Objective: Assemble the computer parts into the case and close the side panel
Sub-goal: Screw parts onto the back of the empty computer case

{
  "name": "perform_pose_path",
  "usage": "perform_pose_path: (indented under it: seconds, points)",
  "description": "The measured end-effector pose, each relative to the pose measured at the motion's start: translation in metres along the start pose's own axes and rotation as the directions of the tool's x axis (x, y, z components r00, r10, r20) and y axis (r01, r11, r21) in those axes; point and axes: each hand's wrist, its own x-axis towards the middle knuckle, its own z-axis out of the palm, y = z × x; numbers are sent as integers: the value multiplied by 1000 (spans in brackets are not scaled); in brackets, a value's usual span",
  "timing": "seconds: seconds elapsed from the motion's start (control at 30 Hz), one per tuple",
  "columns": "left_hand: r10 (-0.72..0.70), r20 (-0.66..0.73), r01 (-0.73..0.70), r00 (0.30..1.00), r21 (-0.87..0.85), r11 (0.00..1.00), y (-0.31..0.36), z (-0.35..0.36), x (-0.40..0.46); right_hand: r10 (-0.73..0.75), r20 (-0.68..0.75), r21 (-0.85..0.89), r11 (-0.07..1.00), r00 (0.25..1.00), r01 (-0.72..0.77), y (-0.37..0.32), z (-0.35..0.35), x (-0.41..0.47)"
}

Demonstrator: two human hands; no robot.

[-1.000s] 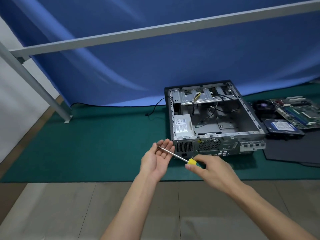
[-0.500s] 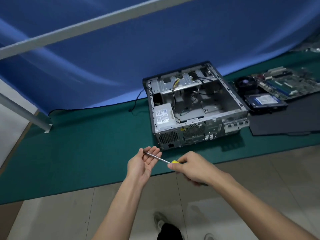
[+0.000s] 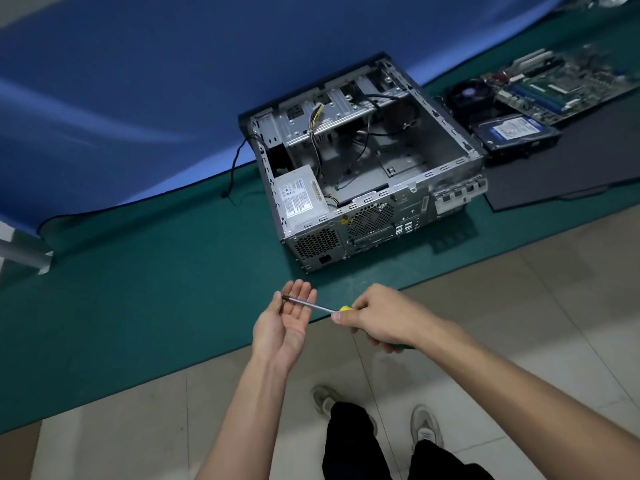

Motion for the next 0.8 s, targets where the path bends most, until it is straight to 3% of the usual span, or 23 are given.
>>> perform_pose_path:
  seconds: [0.2,0.43,0.8]
  points:
    - [59,-6,-59,998,66,996,-1,2,5,-8,0,-8,1000,1000,8,-10,1,-2]
    - [-9,-34,12,999,84,996,-13,5,30,-51,-125,-229,973,991,21,3,22,3]
    - [-122,-104,138,987,159,978,-26,-3,74,64,-279,110,993,958,-34,35,70,33]
